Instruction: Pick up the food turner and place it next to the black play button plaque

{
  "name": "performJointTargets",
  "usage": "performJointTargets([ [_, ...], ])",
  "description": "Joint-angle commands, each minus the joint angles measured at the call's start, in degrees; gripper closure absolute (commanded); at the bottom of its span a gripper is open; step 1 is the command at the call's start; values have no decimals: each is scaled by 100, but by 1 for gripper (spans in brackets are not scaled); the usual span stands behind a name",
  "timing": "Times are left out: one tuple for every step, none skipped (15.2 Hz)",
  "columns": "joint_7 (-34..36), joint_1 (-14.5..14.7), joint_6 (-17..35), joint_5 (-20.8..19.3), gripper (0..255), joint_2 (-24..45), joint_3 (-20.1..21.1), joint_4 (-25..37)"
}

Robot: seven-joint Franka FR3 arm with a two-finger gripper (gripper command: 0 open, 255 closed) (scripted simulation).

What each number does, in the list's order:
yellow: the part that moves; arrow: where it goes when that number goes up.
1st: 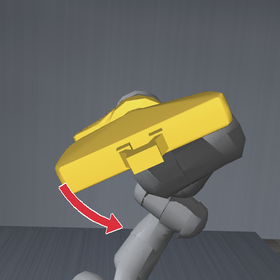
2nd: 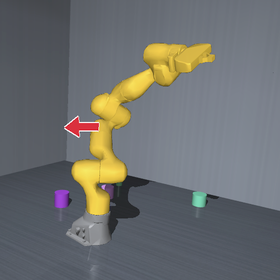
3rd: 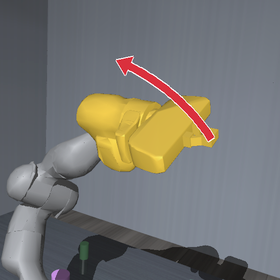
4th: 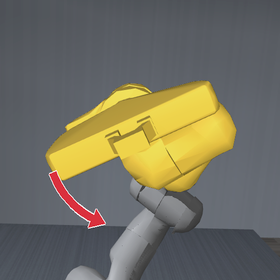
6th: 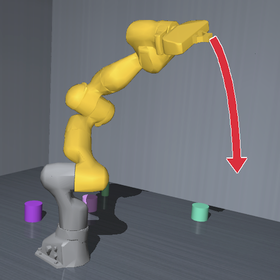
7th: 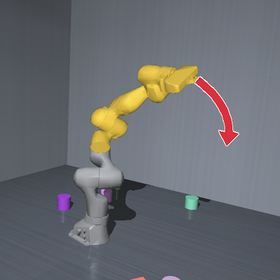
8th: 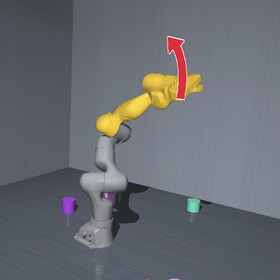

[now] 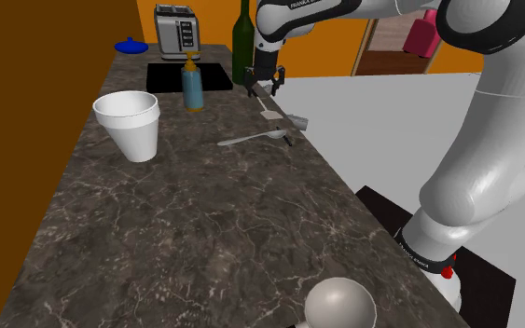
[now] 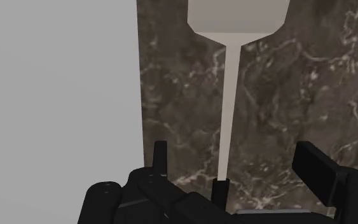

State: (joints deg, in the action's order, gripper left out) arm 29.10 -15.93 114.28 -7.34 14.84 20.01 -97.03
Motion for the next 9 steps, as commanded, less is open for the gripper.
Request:
performJointTargets([
  [-17,-1,-171,25,0,-51,9,124],
  [-32,0,-346,47,0,-96,17,257],
  [-45,3,-524,65,0,-133,24,401],
  [-54,6,-666,77,0,-157,29,521],
  [-54,6,-666,77,0,-157,29,521],
  [-54,6,-666,78,0,-157,29,520],
  [-54,6,-666,77,0,-157,29,521],
  [-54,6,-666,77,0,-157,29,521],
  [-54,6,-666,77,0,-157,29,521],
])
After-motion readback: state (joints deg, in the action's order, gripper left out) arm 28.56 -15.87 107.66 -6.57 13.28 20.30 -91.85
